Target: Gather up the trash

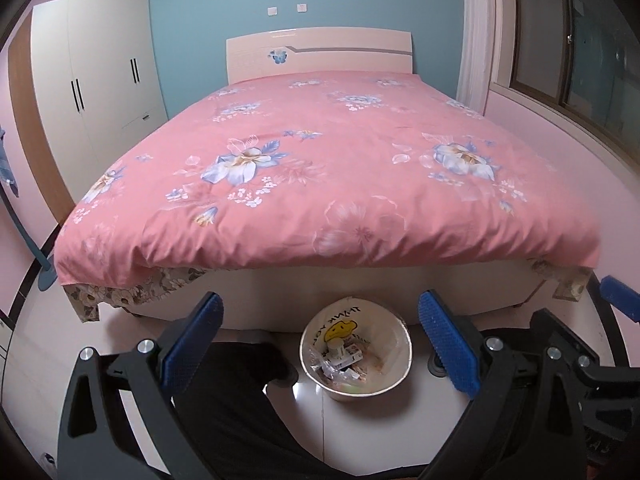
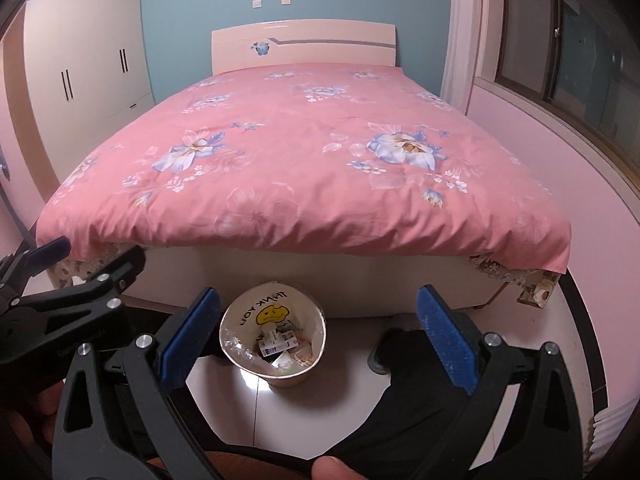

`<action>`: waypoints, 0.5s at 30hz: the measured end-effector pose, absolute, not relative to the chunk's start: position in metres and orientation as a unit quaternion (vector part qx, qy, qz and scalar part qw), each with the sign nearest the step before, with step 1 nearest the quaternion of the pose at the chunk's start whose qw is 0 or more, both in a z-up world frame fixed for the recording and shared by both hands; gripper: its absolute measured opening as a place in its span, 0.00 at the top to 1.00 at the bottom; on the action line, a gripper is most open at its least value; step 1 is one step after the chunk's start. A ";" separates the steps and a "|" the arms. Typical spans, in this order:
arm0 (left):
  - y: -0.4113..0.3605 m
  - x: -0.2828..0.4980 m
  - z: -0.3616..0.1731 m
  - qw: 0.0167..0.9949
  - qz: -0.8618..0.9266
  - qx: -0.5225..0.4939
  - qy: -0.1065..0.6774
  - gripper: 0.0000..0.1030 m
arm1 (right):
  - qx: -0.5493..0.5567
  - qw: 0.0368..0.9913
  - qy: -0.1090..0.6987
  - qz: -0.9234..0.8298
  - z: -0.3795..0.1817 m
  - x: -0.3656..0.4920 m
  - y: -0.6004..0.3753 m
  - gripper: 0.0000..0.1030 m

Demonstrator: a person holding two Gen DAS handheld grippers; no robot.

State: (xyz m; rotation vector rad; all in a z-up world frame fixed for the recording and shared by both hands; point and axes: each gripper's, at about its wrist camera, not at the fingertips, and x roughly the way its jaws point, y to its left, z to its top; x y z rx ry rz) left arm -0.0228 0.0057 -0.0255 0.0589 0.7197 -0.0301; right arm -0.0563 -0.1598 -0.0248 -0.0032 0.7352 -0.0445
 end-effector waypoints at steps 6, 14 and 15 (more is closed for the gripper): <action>0.005 -0.025 -0.024 0.932 -0.009 0.031 0.361 0.03 | -0.002 0.934 0.357 -0.023 -0.022 -0.058 -0.159 0.07; -0.001 -0.028 -0.019 0.933 0.007 0.041 0.356 0.03 | 0.003 0.934 0.357 -0.021 -0.022 -0.059 -0.161 0.07; -0.001 -0.028 -0.018 0.933 0.007 0.042 0.357 0.03 | 0.004 0.934 0.357 -0.020 -0.022 -0.059 -0.162 0.07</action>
